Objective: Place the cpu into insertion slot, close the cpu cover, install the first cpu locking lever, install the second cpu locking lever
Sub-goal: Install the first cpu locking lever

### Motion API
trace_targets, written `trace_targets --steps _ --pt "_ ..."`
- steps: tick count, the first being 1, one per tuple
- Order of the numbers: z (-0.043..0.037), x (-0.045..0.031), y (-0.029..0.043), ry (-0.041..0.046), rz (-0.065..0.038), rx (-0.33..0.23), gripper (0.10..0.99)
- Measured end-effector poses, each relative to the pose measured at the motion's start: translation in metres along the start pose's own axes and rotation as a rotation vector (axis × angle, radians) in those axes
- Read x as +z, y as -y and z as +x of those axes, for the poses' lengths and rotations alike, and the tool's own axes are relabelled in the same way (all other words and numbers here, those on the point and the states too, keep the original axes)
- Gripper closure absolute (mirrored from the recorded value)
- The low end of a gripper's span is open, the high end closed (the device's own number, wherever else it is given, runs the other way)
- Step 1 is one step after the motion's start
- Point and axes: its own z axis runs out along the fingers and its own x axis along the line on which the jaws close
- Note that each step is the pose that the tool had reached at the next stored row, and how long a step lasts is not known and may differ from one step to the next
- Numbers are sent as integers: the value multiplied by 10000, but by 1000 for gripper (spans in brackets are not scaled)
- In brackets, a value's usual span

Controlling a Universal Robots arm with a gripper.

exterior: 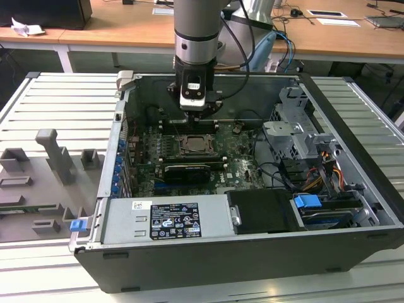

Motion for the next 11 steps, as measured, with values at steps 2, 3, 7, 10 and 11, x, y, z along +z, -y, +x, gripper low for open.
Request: trace_targets --steps 2,3,7,10,11 --pt "0 0 0 -17 6 -242 980" --pt "0 0 0 -24 8 -338 980" --pt "0 0 0 -49 16 -678 980" --pt "0 0 0 -69 22 -952 980" --pt "0 0 0 -73 24 -1009 980"
